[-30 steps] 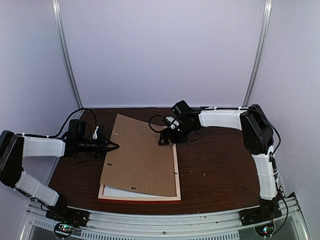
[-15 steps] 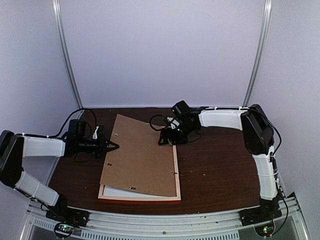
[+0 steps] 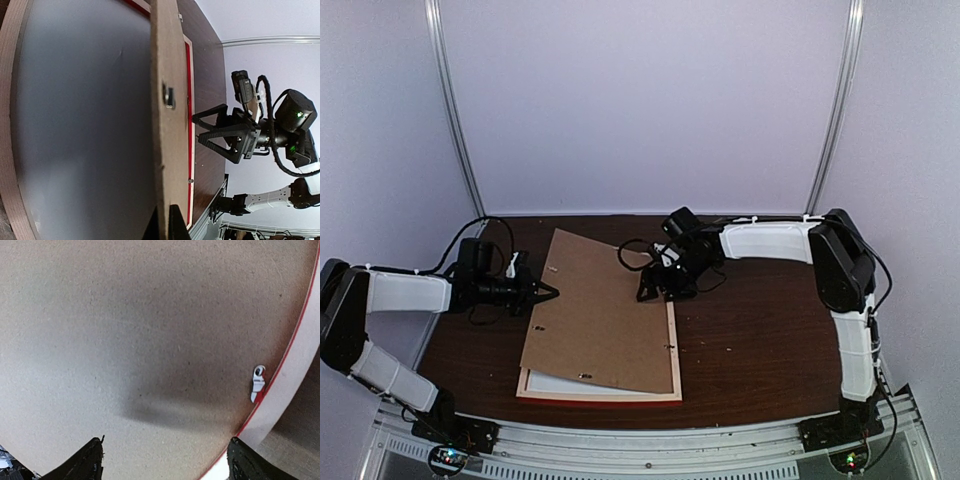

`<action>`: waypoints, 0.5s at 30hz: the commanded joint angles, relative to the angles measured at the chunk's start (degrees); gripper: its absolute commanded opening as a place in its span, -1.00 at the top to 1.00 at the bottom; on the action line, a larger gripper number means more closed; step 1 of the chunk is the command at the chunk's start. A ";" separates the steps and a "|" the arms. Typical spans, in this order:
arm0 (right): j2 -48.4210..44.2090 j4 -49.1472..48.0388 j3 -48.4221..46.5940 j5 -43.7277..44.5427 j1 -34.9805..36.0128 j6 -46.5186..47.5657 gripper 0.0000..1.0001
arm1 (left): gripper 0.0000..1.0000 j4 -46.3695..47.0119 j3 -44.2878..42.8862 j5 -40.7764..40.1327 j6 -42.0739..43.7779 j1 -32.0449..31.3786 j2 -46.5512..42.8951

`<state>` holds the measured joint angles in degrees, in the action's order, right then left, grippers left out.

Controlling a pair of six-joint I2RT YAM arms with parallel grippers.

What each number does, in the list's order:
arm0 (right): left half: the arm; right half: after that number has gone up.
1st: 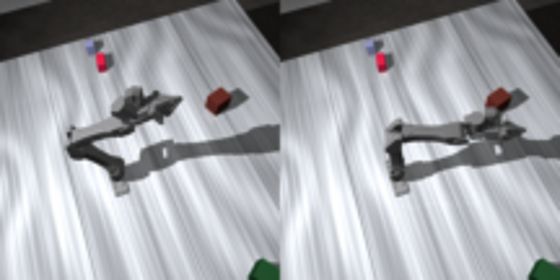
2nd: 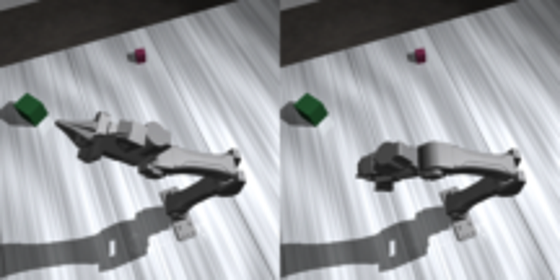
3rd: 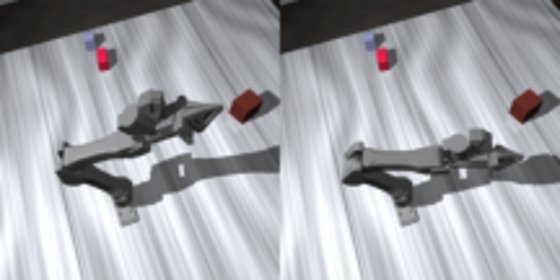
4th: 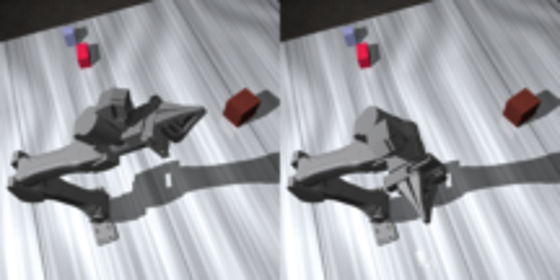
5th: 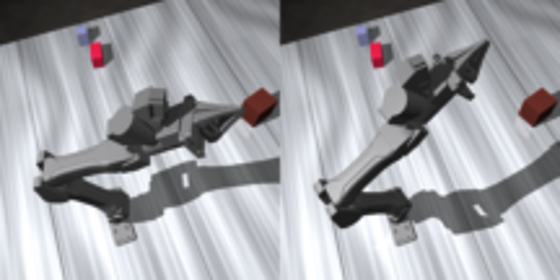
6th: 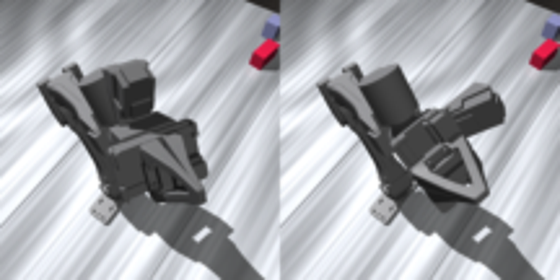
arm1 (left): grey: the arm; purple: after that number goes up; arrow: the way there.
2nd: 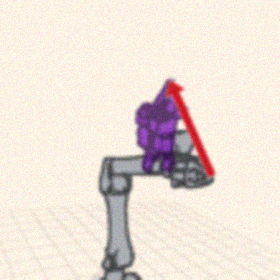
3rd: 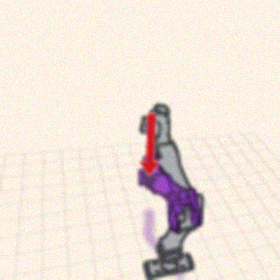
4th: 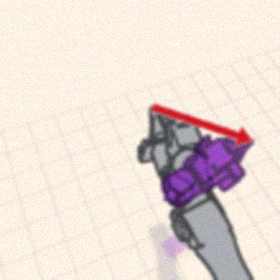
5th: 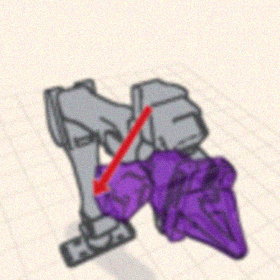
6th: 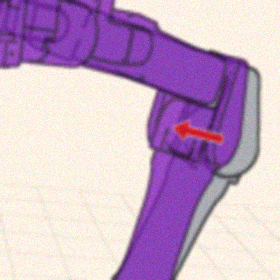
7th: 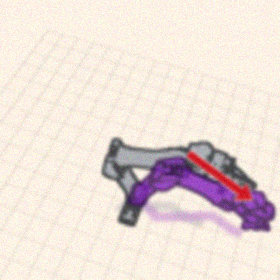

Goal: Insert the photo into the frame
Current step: Place the backboard with the photo.

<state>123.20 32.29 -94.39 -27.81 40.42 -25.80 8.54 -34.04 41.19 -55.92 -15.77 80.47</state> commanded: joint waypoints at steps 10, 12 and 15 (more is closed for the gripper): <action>-10.76 4.41 7.97 -1.78 2.53 7.87 -0.75 | 1.00 -5.69 0.29 -6.08 5.10 -1.09 2.06; -11.27 4.44 8.79 -1.97 3.14 8.19 -0.75 | 1.00 -5.72 0.21 -6.20 5.05 -1.11 2.06; -11.56 4.58 9.71 -2.22 3.94 8.40 -0.74 | 1.00 -5.89 -0.04 -6.20 5.13 -1.11 2.24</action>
<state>113.23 35.66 -86.19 -28.97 43.27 -19.16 8.51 -34.11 41.19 -55.75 -15.77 80.71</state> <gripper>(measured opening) 0.871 0.025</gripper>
